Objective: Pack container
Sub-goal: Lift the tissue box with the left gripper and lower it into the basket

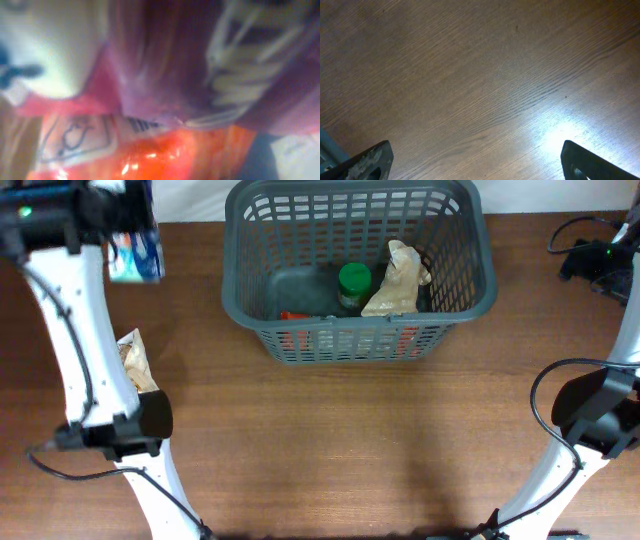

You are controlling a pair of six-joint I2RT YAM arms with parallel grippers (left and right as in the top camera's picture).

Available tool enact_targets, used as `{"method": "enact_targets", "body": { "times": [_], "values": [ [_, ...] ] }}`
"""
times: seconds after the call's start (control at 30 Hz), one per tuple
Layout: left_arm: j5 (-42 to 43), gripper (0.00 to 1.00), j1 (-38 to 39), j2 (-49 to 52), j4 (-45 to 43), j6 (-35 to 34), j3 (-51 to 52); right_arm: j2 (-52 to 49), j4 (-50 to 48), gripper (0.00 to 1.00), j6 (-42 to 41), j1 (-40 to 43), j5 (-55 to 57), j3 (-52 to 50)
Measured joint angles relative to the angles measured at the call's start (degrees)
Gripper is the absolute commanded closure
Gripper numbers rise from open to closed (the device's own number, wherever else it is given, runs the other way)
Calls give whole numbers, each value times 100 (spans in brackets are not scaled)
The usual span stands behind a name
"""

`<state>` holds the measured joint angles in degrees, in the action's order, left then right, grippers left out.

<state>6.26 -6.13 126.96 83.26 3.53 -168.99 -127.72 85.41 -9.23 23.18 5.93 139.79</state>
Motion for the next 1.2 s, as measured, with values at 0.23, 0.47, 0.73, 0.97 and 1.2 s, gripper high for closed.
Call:
{"method": "enact_targets", "body": {
  "times": [0.23, 0.47, 0.73, 0.97, 1.2],
  "values": [
    [732, 98, 1082, -433, -151, 166, -1012, 0, 0, 1, -2, 0, 2, 0],
    [1241, 98, 1980, -492, -358, 704, -892, 0, 0, 1, -2, 0, 0, 0],
    [1475, 98, 2251, -492, -479, 1344, -247, 0, 0, 1, -2, 0, 0, 0],
    [2157, 98, 2251, -481, -708, 2149, 721, 0, 0, 1, 0, 0, 0, 0],
    [2334, 98, 2256, -476, -1373, 2494, 1985, 0, 0, 1, -4, 0, 0, 0]
  ]
}}
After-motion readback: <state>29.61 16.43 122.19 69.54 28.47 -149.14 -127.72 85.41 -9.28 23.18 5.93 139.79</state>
